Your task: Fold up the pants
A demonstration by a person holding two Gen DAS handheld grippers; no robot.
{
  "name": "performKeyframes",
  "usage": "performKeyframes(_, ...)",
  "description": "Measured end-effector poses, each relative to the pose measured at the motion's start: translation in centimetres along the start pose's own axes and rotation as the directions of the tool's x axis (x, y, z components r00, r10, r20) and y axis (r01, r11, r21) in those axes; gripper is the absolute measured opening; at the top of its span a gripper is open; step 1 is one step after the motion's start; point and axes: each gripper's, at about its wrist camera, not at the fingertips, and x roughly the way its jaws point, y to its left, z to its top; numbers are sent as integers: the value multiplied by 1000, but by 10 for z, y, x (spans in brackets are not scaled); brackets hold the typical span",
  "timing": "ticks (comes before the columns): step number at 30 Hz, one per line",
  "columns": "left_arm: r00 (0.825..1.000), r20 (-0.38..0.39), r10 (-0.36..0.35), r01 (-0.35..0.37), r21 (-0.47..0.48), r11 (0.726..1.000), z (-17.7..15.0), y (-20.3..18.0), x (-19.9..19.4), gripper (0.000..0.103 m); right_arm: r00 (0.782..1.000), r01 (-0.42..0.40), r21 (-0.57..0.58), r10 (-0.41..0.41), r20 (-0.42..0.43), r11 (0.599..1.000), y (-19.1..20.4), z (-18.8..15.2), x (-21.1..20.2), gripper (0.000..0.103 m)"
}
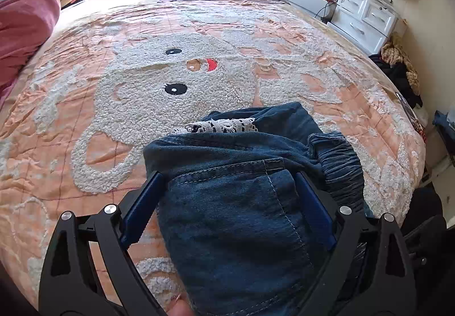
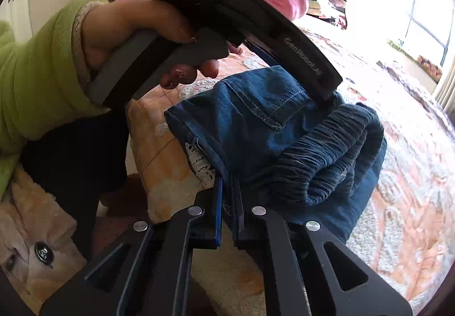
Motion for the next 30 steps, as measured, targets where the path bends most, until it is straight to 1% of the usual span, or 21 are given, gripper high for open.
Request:
performKeyframes(5, 1000, -2, 10, -10, 9, 1000, -2, 0, 6, 85, 1000, -27, 38, 27, 15, 999, -8, 2, 0, 5)
performKeyframes(12, 1000, -2, 23, -23, 24, 999, -4, 1, 14, 87, 998, -52, 59, 51, 26, 997, -10, 3, -1, 8)
performKeyframes(20, 1000, 3, 20, -20, 23, 1000, -3, 2, 16, 88, 996, -76, 99, 72, 47, 992, -19, 4, -11, 9)
performKeyframes(21, 1000, 3, 19, -19, 23, 1000, -3, 2, 16, 88, 995, -83, 101, 77, 55, 991, -20, 5, -14, 11)
performKeyframes(23, 1000, 8, 17, -18, 19, 1000, -3, 2, 15, 88, 992, -99, 102, 91, 82, 990, -21, 6, -21, 19)
performKeyframes(24, 1000, 11, 15, -15, 16, 1000, -3, 3, 14, 88, 989, -115, 107, 104, 102, 988, -21, 6, -26, 29)
performKeyframes(25, 1000, 15, 13, -13, 15, 1000, -3, 3, 12, 88, 985, -131, 115, 116, 132, 985, -22, 6, -33, 34)
performKeyframes(27, 1000, 24, 9, -10, 12, 1000, -3, 3, 8, 88, 975, -152, 133, 127, 182, 979, -27, 6, -43, 38)
performKeyframes(29, 1000, 26, 5, -5, 6, 1000, -4, 4, 4, 88, 965, -161, 176, 117, 233, 971, -37, 5, -53, 42)
performKeyframes(30, 1000, 30, 1, -2, 3, 1000, -5, 4, 1, 88, 960, -160, 212, 102, 261, 964, -45, 5, -58, 48)
